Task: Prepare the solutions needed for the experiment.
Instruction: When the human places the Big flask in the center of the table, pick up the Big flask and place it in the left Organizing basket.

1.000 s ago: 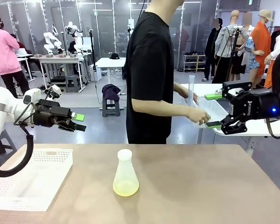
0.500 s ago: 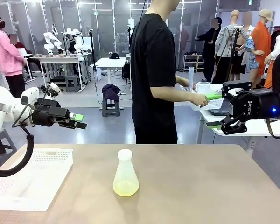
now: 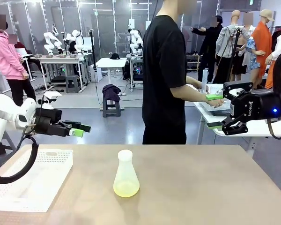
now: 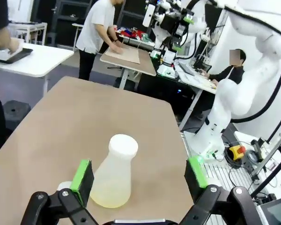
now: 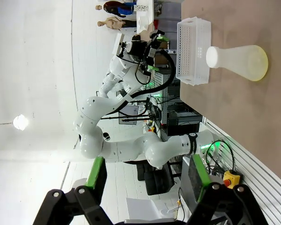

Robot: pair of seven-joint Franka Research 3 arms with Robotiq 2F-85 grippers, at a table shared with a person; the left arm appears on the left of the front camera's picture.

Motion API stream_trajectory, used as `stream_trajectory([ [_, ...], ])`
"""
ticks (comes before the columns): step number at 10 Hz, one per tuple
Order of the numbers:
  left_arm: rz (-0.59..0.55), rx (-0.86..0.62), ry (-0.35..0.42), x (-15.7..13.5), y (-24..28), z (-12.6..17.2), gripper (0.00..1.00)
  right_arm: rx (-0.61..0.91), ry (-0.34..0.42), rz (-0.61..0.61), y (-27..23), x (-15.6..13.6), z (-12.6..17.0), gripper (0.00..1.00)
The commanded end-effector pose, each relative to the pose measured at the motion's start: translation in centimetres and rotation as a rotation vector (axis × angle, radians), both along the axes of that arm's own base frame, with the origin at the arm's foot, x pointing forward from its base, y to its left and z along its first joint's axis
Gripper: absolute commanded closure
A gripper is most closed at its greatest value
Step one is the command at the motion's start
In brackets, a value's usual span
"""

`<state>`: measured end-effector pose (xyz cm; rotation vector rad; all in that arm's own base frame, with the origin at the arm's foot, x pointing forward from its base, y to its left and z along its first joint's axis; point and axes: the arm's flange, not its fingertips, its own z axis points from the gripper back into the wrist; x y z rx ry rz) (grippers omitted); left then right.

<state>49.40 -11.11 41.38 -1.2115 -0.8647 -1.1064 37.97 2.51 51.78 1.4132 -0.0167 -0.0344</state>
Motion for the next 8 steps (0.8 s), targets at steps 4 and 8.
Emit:
stream_trajectory([
  [4, 0.011, 0.001, 0.047, 0.2, 0.1, 0.5, 0.00, 0.004, -0.007, -0.001, 0.0, -0.1, 0.1, 0.11],
  [8, -0.169, 0.101, -0.649, 1.6, -1.7, -1.9, 0.00, 0.004, -0.007, -0.001, 0.0, -0.1, 0.1, 0.11],
])
